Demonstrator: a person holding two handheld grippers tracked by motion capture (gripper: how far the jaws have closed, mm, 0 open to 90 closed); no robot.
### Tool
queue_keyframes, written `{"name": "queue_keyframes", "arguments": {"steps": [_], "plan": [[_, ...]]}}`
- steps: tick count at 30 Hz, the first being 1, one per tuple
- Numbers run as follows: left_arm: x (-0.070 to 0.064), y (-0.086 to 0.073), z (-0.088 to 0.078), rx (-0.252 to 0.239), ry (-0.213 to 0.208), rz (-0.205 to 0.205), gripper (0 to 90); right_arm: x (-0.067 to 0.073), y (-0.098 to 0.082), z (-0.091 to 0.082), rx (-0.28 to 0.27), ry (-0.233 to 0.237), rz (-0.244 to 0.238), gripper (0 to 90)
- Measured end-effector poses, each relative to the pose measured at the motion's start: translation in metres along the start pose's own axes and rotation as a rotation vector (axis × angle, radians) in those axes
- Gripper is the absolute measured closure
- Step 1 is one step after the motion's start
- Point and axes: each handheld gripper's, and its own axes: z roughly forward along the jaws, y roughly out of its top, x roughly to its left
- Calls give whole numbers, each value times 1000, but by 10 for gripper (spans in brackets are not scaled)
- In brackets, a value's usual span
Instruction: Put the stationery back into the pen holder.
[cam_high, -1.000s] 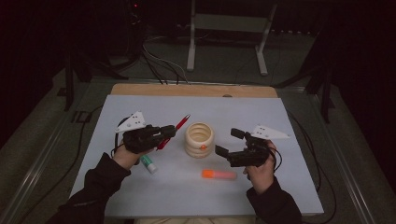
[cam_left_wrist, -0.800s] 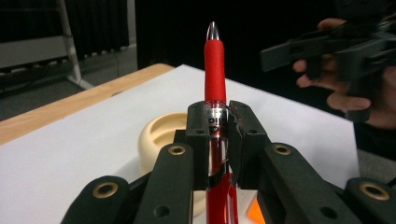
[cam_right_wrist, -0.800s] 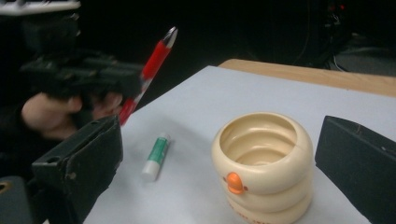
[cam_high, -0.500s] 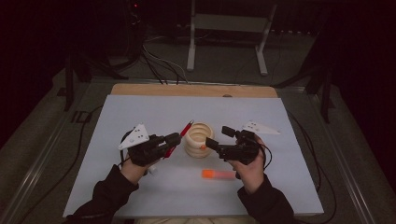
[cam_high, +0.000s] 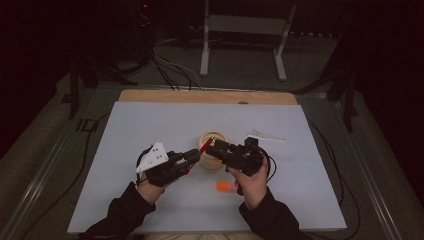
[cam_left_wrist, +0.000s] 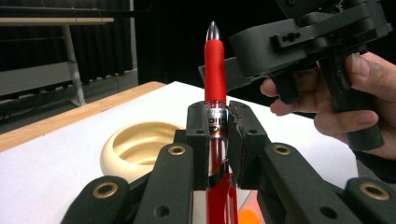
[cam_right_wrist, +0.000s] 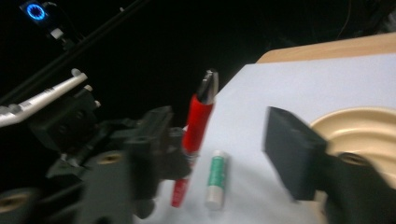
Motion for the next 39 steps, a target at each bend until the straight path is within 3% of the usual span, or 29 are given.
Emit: {"name": "queue_keyframes", "arguments": {"steps": [7, 12, 16, 19, 23, 26, 33, 39], "plan": [[1, -2, 2, 1, -14, -25, 805, 1, 1, 7, 7, 30, 86, 596], [2, -3, 4, 9, -25, -37, 805, 1, 1, 10, 11, 24, 100, 637], [3, -3, 4, -11, -47, -50, 804, 1, 0, 12, 28, 19, 103, 747], [2, -3, 4, -3, -46, -47, 803, 2, 0, 12, 26, 24, 93, 792], [4, -1, 4, 1, -54, -43, 792, 8, 0, 13, 26, -6, 47, 798], [4, 1, 3, 15, -51, -45, 625, 9, 3, 12, 22, -18, 18, 799], [5, 5, -1, 21, -36, -57, 479, 15, 14, 7, 15, -44, -67, 799], [9, 7, -7, 12, -30, -79, 430, 18, 23, 3, 4, -53, -100, 799]]}}
